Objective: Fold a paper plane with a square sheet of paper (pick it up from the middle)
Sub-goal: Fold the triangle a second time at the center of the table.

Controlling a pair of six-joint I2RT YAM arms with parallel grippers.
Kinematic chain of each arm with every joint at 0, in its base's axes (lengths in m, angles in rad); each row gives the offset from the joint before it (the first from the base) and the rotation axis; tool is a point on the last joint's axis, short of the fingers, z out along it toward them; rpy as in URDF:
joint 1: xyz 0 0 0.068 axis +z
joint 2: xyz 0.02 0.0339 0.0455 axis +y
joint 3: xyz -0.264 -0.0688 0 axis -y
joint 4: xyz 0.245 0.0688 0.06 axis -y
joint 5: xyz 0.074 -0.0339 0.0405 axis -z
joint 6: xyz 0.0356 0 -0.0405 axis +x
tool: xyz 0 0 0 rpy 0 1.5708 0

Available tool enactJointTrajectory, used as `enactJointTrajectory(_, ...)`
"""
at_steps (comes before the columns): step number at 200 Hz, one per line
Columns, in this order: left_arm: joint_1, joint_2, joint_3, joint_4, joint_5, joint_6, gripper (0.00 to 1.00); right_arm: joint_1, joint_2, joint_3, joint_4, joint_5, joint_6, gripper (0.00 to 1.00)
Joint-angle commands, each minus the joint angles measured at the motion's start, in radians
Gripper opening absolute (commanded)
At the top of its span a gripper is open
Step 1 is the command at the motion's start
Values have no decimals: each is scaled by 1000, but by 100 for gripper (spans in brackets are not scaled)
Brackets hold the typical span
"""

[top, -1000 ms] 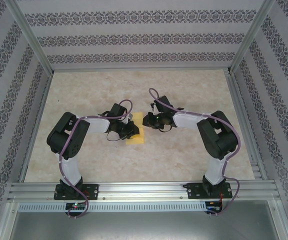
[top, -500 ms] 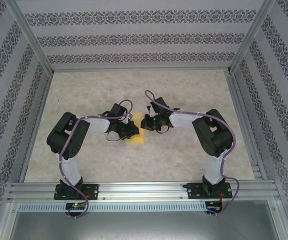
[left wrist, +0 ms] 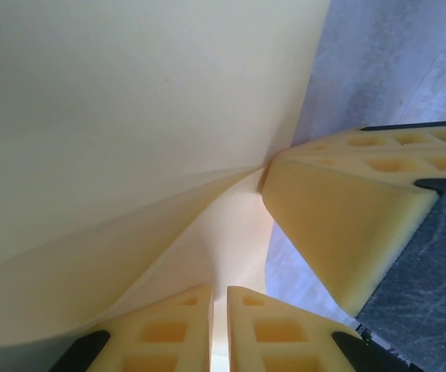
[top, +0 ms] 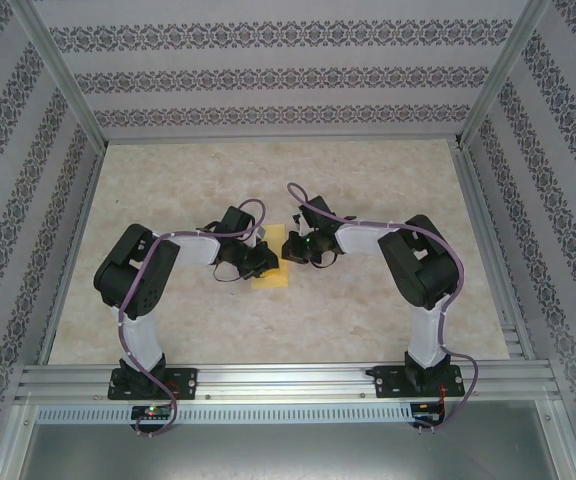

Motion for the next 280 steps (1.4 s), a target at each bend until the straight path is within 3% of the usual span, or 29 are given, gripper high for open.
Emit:
enactJointTrajectory(1,-7,15,36,-66,-26,39,16,8,45,24,-40,40,-43,5)
enactJointTrajectory(125,34,1,61,-167,-169,102,16,8,98,33,-140,108,-110,5)
enactJointTrajectory(179,57,-17,49,-156,-170,103,17,18,133,42,-227,187,-194,4)
enactJointTrajectory(280,182,-8,77,-251,-229,185,20,24,163,50,-301,282,-257,3)
